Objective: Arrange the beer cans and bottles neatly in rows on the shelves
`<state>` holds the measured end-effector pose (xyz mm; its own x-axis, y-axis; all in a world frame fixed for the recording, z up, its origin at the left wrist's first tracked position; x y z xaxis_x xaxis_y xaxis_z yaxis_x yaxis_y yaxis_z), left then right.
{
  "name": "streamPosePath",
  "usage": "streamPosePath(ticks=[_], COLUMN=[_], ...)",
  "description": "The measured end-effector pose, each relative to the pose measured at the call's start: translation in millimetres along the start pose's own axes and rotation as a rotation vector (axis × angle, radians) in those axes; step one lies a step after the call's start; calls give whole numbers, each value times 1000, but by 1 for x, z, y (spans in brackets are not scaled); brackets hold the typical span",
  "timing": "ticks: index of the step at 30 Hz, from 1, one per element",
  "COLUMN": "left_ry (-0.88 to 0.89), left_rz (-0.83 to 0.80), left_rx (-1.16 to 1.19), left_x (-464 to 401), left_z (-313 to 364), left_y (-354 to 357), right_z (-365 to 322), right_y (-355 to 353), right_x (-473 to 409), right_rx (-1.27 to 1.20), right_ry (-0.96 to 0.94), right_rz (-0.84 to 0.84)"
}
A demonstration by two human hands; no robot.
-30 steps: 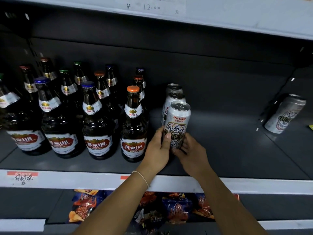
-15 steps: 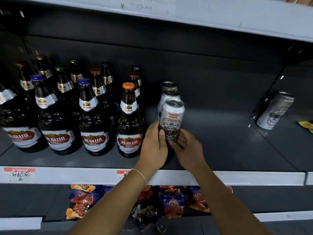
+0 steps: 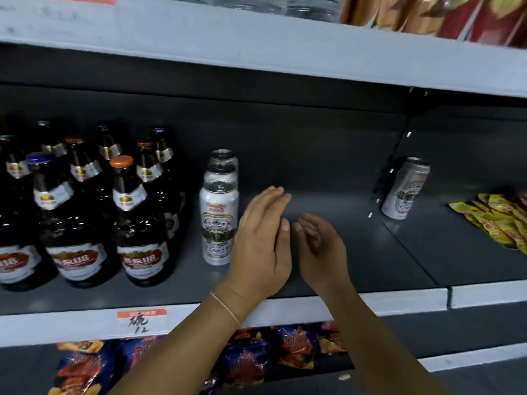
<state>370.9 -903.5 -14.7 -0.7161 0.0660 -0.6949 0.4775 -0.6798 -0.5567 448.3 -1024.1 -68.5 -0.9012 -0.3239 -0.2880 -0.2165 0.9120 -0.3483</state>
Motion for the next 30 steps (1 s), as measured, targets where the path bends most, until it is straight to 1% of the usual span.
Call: streamPosePath(ticks=[7, 11, 17, 23, 27, 30], left_ry=[-40, -77, -143, -215, -247, -268], left_rz=[-96, -178, -294, -376, -401, -409], left_rx=[46, 55, 72, 111, 101, 100], left_x=[-60, -90, -128, -152, -159, -160], left_z=[25, 34, 45, 47, 41, 37], left_y=[78, 125, 185, 225, 238, 242], right_z=[27, 49, 83, 111, 127, 137], right_y=[-104, -160, -224, -264, -277, -281], right_x=[-10, -23, -46, -80, -104, -121], right_rx=[3, 65, 120, 127, 143, 167], right_ry=[-9, 15, 60, 106, 163, 212], right_rz=[72, 121, 207, 243, 251, 227])
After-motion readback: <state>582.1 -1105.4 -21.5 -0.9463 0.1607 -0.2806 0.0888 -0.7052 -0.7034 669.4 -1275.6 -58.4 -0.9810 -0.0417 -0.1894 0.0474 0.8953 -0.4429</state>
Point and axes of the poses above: each hand's wrist, its own x-axis away from the middle knuckle, its own y-axis out of the palm, z = x × y, the point moved 5 cm from there along -x, towards the middle knuckle, and after that the axes turned 14 degrees about -z, right-handed, at the moved point
